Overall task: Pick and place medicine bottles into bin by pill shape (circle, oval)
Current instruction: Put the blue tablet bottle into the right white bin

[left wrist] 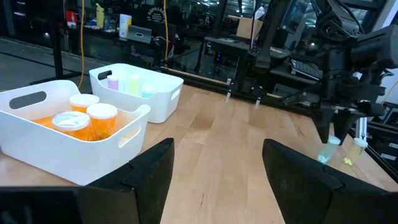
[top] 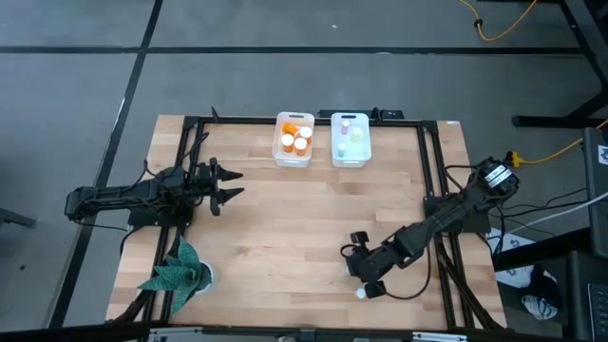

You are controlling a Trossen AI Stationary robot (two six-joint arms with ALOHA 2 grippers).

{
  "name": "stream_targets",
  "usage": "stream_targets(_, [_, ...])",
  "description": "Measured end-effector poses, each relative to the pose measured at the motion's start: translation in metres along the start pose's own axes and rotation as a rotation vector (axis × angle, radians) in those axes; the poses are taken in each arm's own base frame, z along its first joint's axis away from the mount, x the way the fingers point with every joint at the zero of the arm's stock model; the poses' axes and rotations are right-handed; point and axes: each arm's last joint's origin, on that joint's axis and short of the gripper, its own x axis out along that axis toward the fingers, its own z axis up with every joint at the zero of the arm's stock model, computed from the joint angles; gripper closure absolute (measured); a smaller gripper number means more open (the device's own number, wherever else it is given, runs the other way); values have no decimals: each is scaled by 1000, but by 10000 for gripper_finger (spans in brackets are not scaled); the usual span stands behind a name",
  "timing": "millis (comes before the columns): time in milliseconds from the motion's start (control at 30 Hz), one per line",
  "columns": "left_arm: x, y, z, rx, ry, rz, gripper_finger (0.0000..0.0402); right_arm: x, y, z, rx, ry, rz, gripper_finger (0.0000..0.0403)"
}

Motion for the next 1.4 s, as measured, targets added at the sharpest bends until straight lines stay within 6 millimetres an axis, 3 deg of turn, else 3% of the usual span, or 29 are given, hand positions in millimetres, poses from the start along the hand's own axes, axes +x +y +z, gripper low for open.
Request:
stream_targets(300, [0,0,0,0,0,0,165,6,-9,2,25,5,-23,244])
stream_targets(433, [0,0,0,0,0,0,165,6,-13,5,31,-25,-99,264])
stream_targets(533, [0,0,0,0,0,0,165,5,-21,8,49,-46,-159,288])
stream_targets(733, [0,0,0,0,0,0,165,-5,-43,16,109,-94,-261,291])
stream_targets(933, [0,0,0,0,1,0,165,-48,-83,22,189,-172,-541,284])
stream_targets(1167, [0,0,0,0,0,0,165,-105,-145,15,384,-222,-712,287])
stream_targets(1400, [0,0,0,0,1,0,165,-119,-208,1,503,-161,-827,286])
